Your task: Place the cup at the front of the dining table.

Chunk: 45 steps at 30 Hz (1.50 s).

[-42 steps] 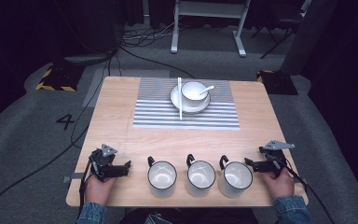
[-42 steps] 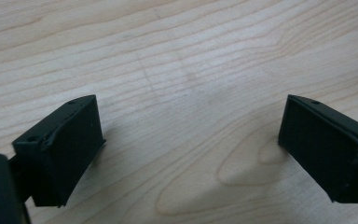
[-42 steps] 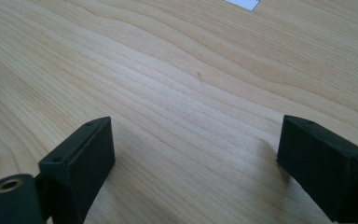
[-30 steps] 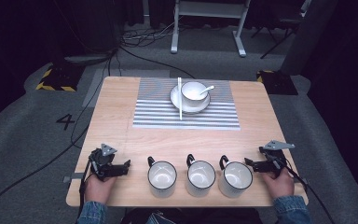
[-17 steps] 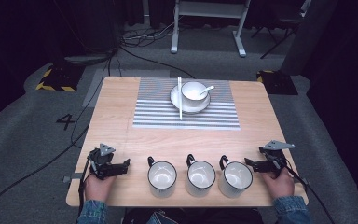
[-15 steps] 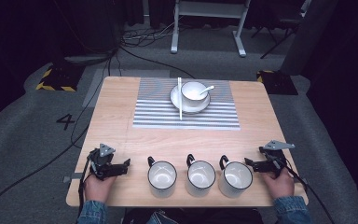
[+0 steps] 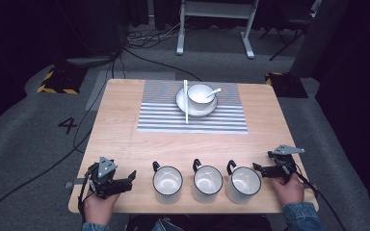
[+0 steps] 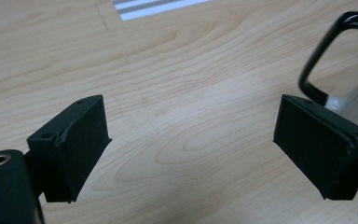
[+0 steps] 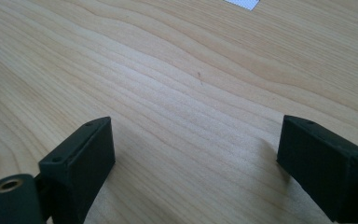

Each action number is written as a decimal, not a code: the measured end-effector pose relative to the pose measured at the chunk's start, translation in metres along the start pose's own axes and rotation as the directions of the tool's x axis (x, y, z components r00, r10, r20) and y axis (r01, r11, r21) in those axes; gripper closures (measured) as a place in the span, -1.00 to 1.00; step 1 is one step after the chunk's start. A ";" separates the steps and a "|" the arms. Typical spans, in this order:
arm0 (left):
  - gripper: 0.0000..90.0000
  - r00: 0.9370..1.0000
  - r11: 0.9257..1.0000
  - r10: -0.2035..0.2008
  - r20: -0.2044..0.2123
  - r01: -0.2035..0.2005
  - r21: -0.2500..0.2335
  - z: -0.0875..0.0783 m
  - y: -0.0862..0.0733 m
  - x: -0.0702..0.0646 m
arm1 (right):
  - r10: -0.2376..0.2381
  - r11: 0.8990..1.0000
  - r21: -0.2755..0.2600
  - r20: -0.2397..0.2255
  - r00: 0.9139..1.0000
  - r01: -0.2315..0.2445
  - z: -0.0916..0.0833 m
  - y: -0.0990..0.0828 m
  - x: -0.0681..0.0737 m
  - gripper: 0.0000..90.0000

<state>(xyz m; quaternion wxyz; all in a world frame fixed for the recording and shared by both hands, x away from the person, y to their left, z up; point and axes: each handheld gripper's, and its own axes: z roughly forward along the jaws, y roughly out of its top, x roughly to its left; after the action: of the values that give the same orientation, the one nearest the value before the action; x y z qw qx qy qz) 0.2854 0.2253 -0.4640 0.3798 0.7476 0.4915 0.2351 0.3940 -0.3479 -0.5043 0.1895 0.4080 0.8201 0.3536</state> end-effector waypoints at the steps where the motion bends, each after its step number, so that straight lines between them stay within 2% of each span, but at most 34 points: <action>1: -0.77 1.000 1.000 0.001 -0.001 -0.001 -0.009 -0.004 0.000 -0.003 | 0.002 1.000 0.001 0.001 1.000 -0.002 0.000 0.000 0.000 -0.76; 3: -0.77 1.000 1.000 0.010 -0.009 -0.011 -0.020 -0.012 -0.001 -0.009 | 0.001 1.000 0.000 0.000 1.000 -0.001 0.000 0.000 0.000 -0.76; 4: -0.77 1.000 0.999 0.022 -0.002 -0.022 -0.025 -0.020 -0.003 -0.016 | 0.001 1.000 0.000 0.000 1.000 -0.001 0.000 0.000 0.000 -0.76; 9: -0.77 0.999 0.998 0.045 0.004 -0.045 -0.039 -0.032 -0.006 -0.029 | 0.001 1.000 0.000 0.000 1.000 -0.001 0.000 0.000 0.000 -0.76; 12: -0.78 0.998 0.997 0.045 0.037 -0.042 -0.060 -0.041 -0.004 -0.036 | 0.001 1.000 0.000 0.000 1.000 -0.001 0.000 0.000 0.000 -0.76; 17: -0.78 0.997 0.995 0.051 0.066 -0.045 -0.092 -0.052 0.001 -0.046 | 0.000 1.000 0.000 0.000 1.000 0.000 0.000 0.000 0.000 -0.76; 18: -0.78 0.995 0.995 0.059 0.084 -0.051 -0.087 -0.054 0.002 -0.052 | 0.001 1.000 0.000 0.000 1.000 -0.001 0.000 0.000 0.000 -0.76; 20: -0.78 0.993 0.995 0.065 0.095 -0.057 -0.083 -0.055 0.003 -0.055 | 0.001 1.000 0.000 0.000 1.000 -0.001 0.000 0.000 0.000 -0.76; 25: -0.78 0.983 0.993 0.104 0.150 -0.095 -0.067 -0.059 0.009 -0.072 | 0.000 1.000 0.000 0.000 1.000 0.000 0.000 0.000 0.000 -0.76; 27: -0.79 0.978 0.991 0.117 0.171 -0.106 -0.076 -0.058 0.010 -0.078 | 0.001 1.000 0.000 0.000 1.000 -0.001 0.000 0.000 0.000 -0.76; 28: -0.80 0.971 0.991 0.122 0.206 -0.108 -0.077 -0.057 0.011 -0.085 | 0.001 1.000 0.001 0.000 1.000 -0.001 0.000 0.000 0.000 -0.76; 29: -0.81 0.967 0.991 0.126 0.223 -0.112 -0.076 -0.058 0.012 -0.088 | 0.002 1.000 0.001 0.001 1.000 -0.002 0.000 0.000 0.000 -0.76; 30: -0.81 0.967 0.991 0.126 0.223 -0.112 -0.076 -0.058 0.012 -0.088 | 0.001 1.000 0.000 0.000 1.000 -0.001 0.000 0.000 0.000 -0.76; 33: -0.83 0.960 0.987 0.151 0.236 -0.135 -0.082 -0.057 0.014 -0.095 | 0.002 1.000 0.001 0.001 1.000 -0.002 0.000 0.000 0.000 -0.76; 37: -0.89 0.964 0.991 0.130 0.233 -0.118 -0.062 -0.043 0.009 -0.096 | 0.002 1.000 0.001 0.001 1.000 -0.002 0.000 0.000 0.000 -0.76; 39: -0.93 0.964 0.992 0.120 0.238 -0.109 -0.060 -0.035 0.005 -0.096 | 0.002 1.000 0.001 0.000 1.000 -0.002 0.000 0.000 0.000 -0.76; 41: -1.00 0.960 0.993 0.114 0.255 -0.100 -0.067 -0.025 0.000 -0.096 | 0.001 1.000 0.000 0.000 1.000 -0.001 0.000 0.000 0.000 -0.76; 45: -1.00 0.957 0.992 0.118 0.266 -0.100 -0.080 -0.018 -0.003 -0.097 | 0.001 1.000 0.000 0.000 1.000 -0.001 0.000 0.000 0.000 -0.76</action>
<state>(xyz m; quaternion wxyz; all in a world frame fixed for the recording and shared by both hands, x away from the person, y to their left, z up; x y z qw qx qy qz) 0.2312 0.1436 -0.4532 0.4540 0.7859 0.3850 0.1675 0.3939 -0.3479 -0.5043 0.1894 0.4083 0.8200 0.3536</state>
